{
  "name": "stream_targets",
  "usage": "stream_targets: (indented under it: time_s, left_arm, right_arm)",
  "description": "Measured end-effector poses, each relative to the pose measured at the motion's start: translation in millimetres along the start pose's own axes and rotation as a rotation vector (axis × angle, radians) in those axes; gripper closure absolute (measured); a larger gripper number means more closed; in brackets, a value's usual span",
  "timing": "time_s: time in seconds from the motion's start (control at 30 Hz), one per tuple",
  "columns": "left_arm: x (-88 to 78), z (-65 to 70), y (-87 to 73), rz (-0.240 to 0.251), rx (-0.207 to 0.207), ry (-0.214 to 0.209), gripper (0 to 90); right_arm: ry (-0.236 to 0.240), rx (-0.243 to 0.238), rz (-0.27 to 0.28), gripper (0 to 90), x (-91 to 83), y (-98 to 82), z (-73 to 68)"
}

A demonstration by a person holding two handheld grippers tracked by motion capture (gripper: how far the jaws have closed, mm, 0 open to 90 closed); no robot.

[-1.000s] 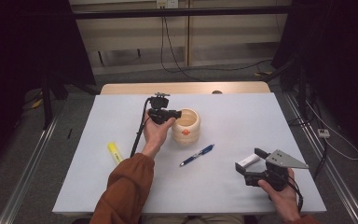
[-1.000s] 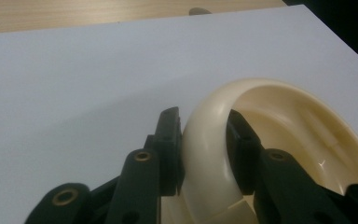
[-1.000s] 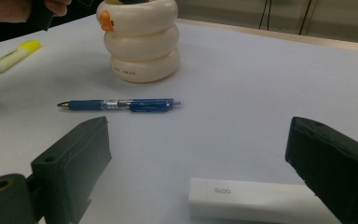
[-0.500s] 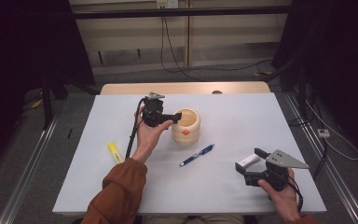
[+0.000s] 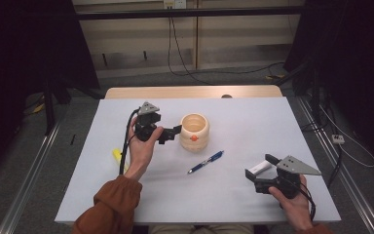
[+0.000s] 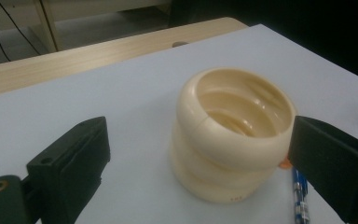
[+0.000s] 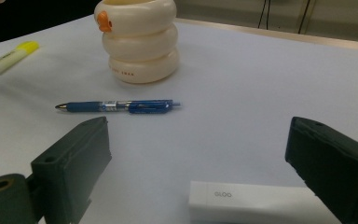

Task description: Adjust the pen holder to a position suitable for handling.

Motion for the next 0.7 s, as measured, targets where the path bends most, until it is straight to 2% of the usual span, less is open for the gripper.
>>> stream_targets:
  time_s: [0.1, 0.13, 0.27, 0.33, 0.37, 0.47, 0.53, 0.6, 0.7]
  left_arm:
    - [-8.9, 2.8, -8.5, 0.005, 0.023, 0.015, 5.6]
    - [-10.4, 3.9, -10.9, 0.013, 0.016, 0.021, 5.6]
    - [-22.3, 5.4, -22.2, -0.001, 0.037, 0.032, 5.6]
    - [-25.7, 5.1, -25.9, -0.003, 0.011, 0.002, 6.0]
    - [-27.4, 4.3, -27.0, -0.009, 0.014, -0.011, 6.6]
    - [-33.3, 4.5, -33.5, -0.016, 0.033, 0.009, 6.6]
    - [-39.5, 4.6, -39.0, 0.006, 0.031, 0.024, 6.6]
    - [-44.8, 7.0, -46.6, 0.054, 0.025, 0.048, 6.6]
    - [-51.2, 10.1, -56.2, 0.06, 0.037, 0.057, 6.8]
  right_arm:
    - [-0.002, -0.001, -0.003, 6.4, 0.0, -0.7, 0.5]
    - [-0.004, 0.005, -0.002, 6.4, -0.4, -0.8, 0.6]
    - [-0.007, 0.008, -0.001, 6.4, 0.5, -0.3, 0.7]
    - [-0.003, 0.004, -0.007, 6.4, 1.8, -0.4, 0.2]
    - [-0.002, 0.009, -0.008, 6.4, 2.5, -0.6, -0.2]
    - [0.002, 0.006, -0.011, 6.2, 3.0, -1.1, -0.3]
    - [0.0, 0.005, -0.01, 6.2, 1.9, -1.3, -0.4]
    - [0.002, 0.004, -0.013, 6.1, 1.4, -2.3, 0.1]
    - [0.002, 0.004, -0.009, 6.0, -0.8, -2.6, 0.8]
Point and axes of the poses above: each handheld gripper's, and its own axes: x roughly forward along the jaws, y roughly out of its top, z roughly to its right, the point moved 1 cm from there along x, roughly forward along the jaws, and after that the axes turned 9 degrees about -y, right-handed, at the moved point
